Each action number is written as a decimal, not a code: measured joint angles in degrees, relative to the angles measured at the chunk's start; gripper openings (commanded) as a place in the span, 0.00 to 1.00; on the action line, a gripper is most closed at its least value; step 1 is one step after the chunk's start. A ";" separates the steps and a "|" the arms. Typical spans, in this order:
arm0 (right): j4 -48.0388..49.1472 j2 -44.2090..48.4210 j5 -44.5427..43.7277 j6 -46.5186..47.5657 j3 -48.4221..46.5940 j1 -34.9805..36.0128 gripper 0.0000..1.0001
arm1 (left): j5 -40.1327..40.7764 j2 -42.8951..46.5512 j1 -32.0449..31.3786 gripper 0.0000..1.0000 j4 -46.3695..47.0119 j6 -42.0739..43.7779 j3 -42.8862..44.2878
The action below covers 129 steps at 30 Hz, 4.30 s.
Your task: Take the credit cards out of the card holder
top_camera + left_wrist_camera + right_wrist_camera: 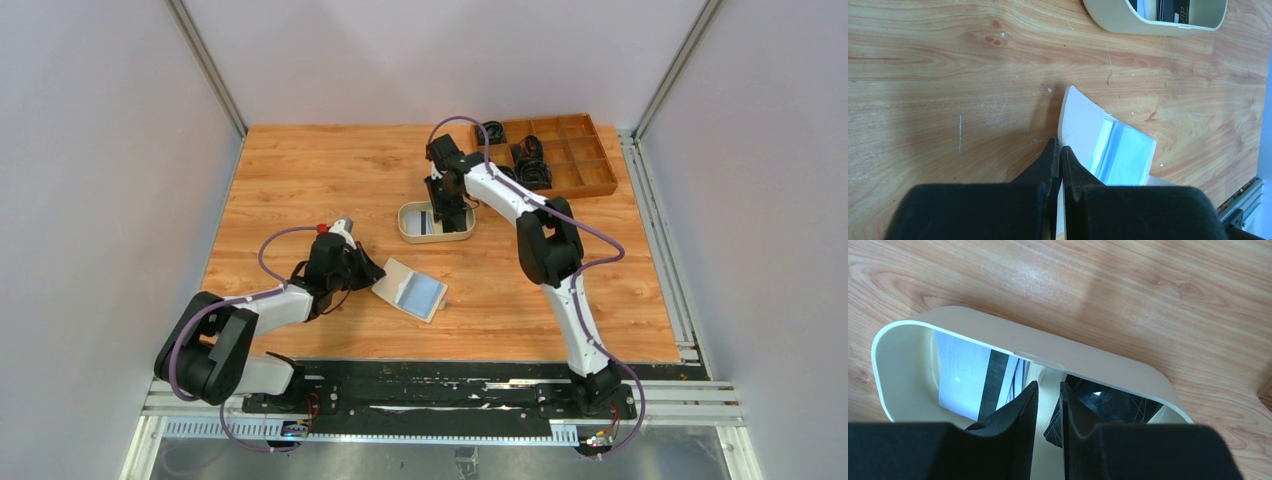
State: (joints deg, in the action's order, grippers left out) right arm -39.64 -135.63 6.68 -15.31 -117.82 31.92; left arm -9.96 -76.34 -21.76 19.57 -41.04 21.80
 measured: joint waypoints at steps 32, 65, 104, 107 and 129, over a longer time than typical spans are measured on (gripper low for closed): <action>-1.44 -0.94 -8.55 -2.67 -1.49 3.37 0.43 | 0.09 -0.02 1.11 0.00 -0.07 0.42 -0.72; 7.08 20.17 -0.90 1.14 10.80 3.69 0.43 | 1.11 3.50 1.33 0.00 -2.93 0.07 -1.09; 2.40 31.87 -3.76 -25.88 39.30 20.46 0.25 | 8.85 11.26 1.33 0.00 -10.84 1.03 -2.75; 1.90 31.67 -3.76 -25.94 38.95 20.59 0.25 | 8.92 11.26 1.36 0.00 -10.95 0.81 -2.99; -1.14 32.41 -6.99 -26.67 38.58 21.77 0.32 | 8.96 11.82 1.36 0.00 -11.15 0.37 -3.93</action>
State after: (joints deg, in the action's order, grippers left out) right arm -40.77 -103.22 -0.32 -41.98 -79.24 53.69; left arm -0.99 -64.51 -20.40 8.43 -40.66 17.87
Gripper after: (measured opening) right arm 0.316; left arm 0.017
